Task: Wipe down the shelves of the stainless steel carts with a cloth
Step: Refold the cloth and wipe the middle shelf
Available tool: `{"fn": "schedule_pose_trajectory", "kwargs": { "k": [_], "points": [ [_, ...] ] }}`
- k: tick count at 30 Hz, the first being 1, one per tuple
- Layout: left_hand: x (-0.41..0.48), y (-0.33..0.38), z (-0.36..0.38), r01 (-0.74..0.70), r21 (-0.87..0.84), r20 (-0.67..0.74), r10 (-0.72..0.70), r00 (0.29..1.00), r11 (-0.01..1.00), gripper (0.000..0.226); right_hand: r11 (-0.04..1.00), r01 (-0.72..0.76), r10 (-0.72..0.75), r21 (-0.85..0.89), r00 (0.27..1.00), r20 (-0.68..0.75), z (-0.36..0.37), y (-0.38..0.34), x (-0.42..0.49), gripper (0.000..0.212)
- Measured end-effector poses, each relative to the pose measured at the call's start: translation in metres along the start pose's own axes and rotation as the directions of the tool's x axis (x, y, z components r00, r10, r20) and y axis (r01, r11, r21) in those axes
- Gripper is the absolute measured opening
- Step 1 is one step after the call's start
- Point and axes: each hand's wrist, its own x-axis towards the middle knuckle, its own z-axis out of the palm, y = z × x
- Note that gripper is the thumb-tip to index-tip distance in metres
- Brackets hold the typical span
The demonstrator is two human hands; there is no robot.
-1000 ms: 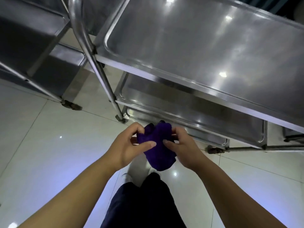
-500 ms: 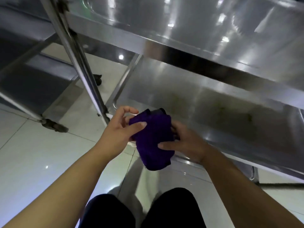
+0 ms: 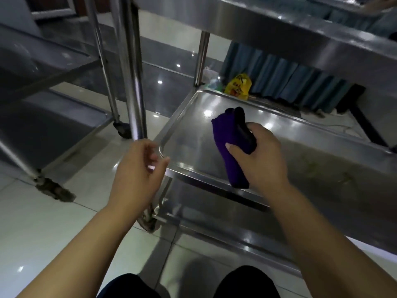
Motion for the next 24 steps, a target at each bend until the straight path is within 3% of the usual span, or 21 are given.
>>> {"fn": "schedule_pose_trajectory", "kwargs": {
  "k": [2,3,4,6,8,12,16,21,24],
  "points": [
    [0.006,-0.006,-0.008,-0.001,0.067,-0.082,0.006,0.997,0.998,0.033,0.974,0.137,-0.142,-0.179,0.990,-0.016,0.013,-0.006,0.008,0.046],
    [0.010,-0.008,-0.011,0.001,0.099,-0.128,0.011,0.992,0.995,0.037,0.959,0.181,-0.173,-0.219,0.983,0.056,0.022,-0.009,0.010,0.049],
    [0.015,-0.011,-0.013,0.009,0.131,-0.169,0.013,0.986,0.991,0.042,0.952,0.211,-0.173,-0.222,0.969,0.177,0.033,-0.011,0.009,0.051],
    [0.024,-0.014,-0.018,0.043,0.163,-0.198,-0.010,0.980,0.986,0.058,0.930,0.292,-0.159,-0.224,0.867,0.471,0.059,-0.012,0.003,0.058],
    [0.033,-0.015,-0.020,0.059,0.131,-0.158,-0.038,0.987,0.990,0.070,0.873,0.400,-0.171,-0.279,0.787,0.593,0.076,-0.007,0.002,0.065],
    [0.048,-0.012,-0.021,0.010,0.012,-0.029,-0.009,1.000,1.000,0.061,0.817,0.475,-0.171,-0.329,0.743,0.647,0.085,0.000,0.012,0.066],
    [0.054,-0.019,-0.021,-0.007,0.019,0.011,0.007,1.000,1.000,0.058,0.875,0.448,-0.253,-0.181,0.743,0.619,0.106,0.005,0.007,0.054],
    [0.052,-0.028,-0.016,-0.087,0.056,0.010,0.087,0.996,0.995,0.058,0.828,0.527,-0.310,-0.190,0.714,0.628,0.139,0.006,0.034,0.051],
    [0.049,-0.032,-0.017,-0.111,0.062,0.000,0.111,0.994,0.992,0.061,0.855,0.432,-0.192,-0.286,0.777,0.599,0.154,0.013,0.073,0.051]
  ]
}}
